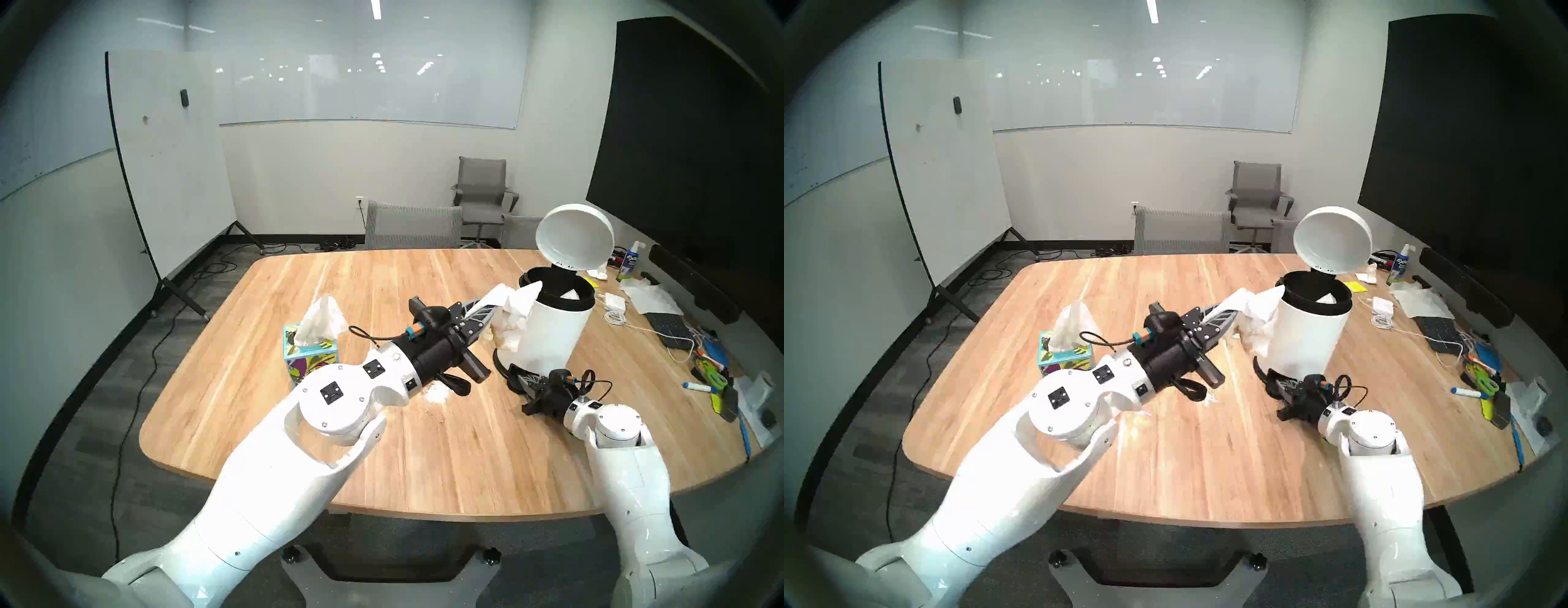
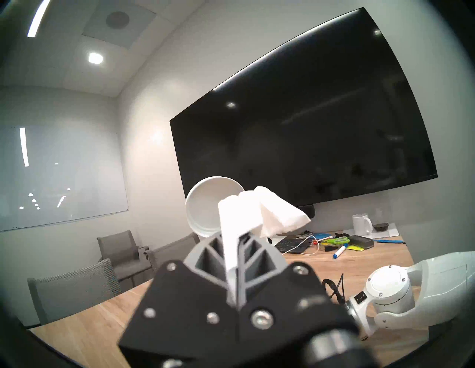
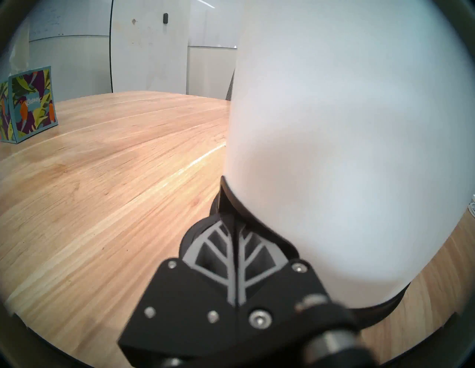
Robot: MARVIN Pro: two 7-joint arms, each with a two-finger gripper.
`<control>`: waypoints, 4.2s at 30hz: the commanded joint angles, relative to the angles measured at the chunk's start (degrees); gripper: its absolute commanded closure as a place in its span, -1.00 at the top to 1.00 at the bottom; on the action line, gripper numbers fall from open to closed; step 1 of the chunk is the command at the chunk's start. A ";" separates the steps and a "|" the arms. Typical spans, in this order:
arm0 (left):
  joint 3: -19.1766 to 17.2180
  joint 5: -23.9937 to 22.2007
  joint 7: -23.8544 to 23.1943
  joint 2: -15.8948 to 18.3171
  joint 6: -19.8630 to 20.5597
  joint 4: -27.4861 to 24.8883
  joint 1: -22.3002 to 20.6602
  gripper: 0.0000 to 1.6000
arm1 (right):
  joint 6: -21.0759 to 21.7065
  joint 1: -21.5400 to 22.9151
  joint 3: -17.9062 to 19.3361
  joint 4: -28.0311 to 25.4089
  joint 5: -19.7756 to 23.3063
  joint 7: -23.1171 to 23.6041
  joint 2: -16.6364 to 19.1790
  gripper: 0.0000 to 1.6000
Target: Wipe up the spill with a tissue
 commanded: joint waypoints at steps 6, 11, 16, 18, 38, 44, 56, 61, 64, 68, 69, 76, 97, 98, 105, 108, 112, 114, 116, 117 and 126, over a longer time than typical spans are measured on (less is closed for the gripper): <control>3.64 1.90 2.34 -8.30 3.14 3.32 -7.04 -1.00 | 2.80 -3.30 -1.35 4.25 -1.82 -0.29 -0.10 -1.00; 5.08 2.48 3.35 -11.05 4.27 4.65 -8.99 -1.00 | 2.67 -3.36 -1.32 4.17 -1.68 -0.29 -0.10 -1.00; 6.41 2.94 4.50 -13.09 5.47 6.07 -11.16 -1.00 | 2.65 -3.37 -1.34 4.16 -1.62 -0.32 -0.09 -1.00; 6.55 3.37 4.98 -14.81 6.10 7.37 -11.91 -1.00 | 2.68 -3.36 -1.38 4.19 -1.63 -0.34 -0.07 -1.00; 7.86 2.33 9.78 -24.77 9.36 20.47 -22.38 -1.00 | 2.23 -3.52 -1.30 3.92 -1.18 -0.37 -0.08 -1.00; 7.28 1.75 11.18 -28.12 9.84 25.14 -24.93 -1.00 | 2.37 -3.49 -1.40 4.03 -1.22 -0.45 -0.04 -1.00; 7.08 1.08 13.18 -31.76 6.14 37.34 -26.66 -1.00 | 2.95 -3.29 -1.77 4.37 -1.48 -0.65 0.13 -1.00; 7.22 0.90 13.75 -33.21 4.60 40.92 -27.39 -1.00 | 2.90 -3.31 -1.80 4.34 -1.42 -0.66 0.16 -1.00; 6.82 0.68 14.13 -34.15 3.99 43.07 -28.51 -1.00 | 2.80 -3.35 -1.79 4.29 -1.34 -0.65 0.16 -1.00; 5.84 0.19 14.53 -35.34 3.59 45.18 -30.65 -1.00 | 2.57 -3.43 -1.73 4.15 -1.17 -0.63 0.15 -1.00; 5.61 0.09 14.60 -35.57 3.53 45.47 -31.10 -1.00 | 2.52 -3.45 -1.71 4.12 -1.14 -0.62 0.15 -1.00; 4.39 -0.50 15.12 -37.12 2.31 49.02 -33.60 -1.00 | 2.59 -3.43 -1.79 4.18 -1.11 -0.68 0.19 -1.00; 1.40 -2.32 16.30 -39.86 -0.88 55.53 -40.94 -1.00 | 2.12 -3.59 -1.78 3.89 -0.62 -0.72 0.24 -1.00; 1.25 -2.41 16.34 -39.86 -0.88 55.60 -41.22 -1.00 | 2.15 -3.58 -1.80 3.92 -0.63 -0.73 0.24 -1.00; 1.39 -2.91 16.32 -39.86 -1.87 58.02 -41.56 -1.00 | 2.84 -3.37 -2.15 4.36 -0.98 -0.93 0.38 -1.00; 2.21 -2.77 16.10 -39.86 -2.35 58.72 -40.68 -1.00 | 3.02 -3.30 -2.25 4.45 -1.06 -0.97 0.42 -1.00; 4.37 -2.39 16.14 -39.86 -3.92 61.67 -38.25 -1.00 | 3.08 -3.28 -2.34 4.46 -1.03 -1.00 0.48 -1.00; 4.65 -2.42 16.04 -39.86 -4.44 62.26 -38.06 -1.00 | 3.11 -3.27 -2.37 4.48 -1.04 -1.01 0.50 -1.00; 5.10 -2.37 16.02 -39.86 -5.13 63.43 -37.79 -1.00 | 3.17 -3.25 -2.42 4.51 -1.05 -1.03 0.53 -1.00; 5.29 -2.34 15.98 -39.86 -5.53 63.97 -37.66 -1.00 | 3.19 -3.24 -2.44 4.52 -1.05 -1.04 0.54 -1.00; 5.91 -2.16 16.05 -39.86 -7.90 68.39 -37.23 -1.00 | 3.26 -3.23 -2.56 4.54 -1.00 -1.09 0.62 -1.00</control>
